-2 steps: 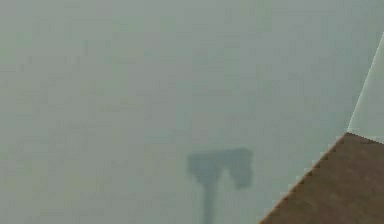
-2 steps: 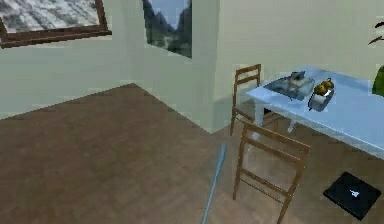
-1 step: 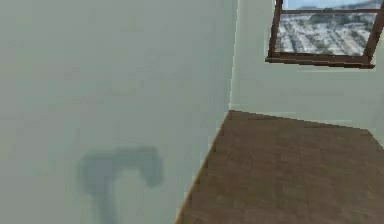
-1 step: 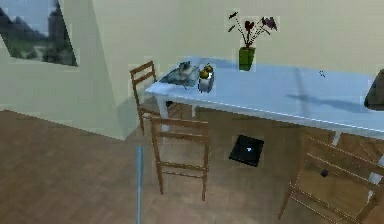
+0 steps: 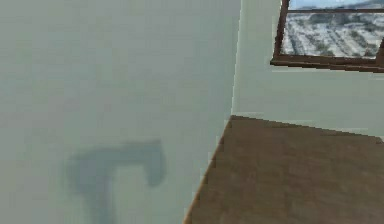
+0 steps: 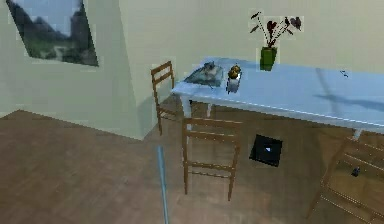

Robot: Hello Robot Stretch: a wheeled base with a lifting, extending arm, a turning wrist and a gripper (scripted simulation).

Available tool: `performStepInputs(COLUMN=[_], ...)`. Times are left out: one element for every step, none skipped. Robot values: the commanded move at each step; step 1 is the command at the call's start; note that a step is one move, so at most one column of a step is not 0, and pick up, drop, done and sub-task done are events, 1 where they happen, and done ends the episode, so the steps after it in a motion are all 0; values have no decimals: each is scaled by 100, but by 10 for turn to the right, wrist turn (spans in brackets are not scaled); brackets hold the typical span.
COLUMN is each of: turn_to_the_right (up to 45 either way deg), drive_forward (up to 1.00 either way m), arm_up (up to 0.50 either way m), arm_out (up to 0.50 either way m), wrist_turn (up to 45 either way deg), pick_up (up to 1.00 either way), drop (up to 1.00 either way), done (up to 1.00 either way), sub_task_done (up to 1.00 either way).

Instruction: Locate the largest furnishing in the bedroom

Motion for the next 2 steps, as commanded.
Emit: performStepInputs(turn_to_the_right=[450, 450], drive_forward=[0, 0], arm_up=[0, 0], arm_out=[0, 0], wrist_turn=[0, 0], pick_up=[0, 0], drop=[0, 0], done=[0, 0], sub_task_done=[0, 0])
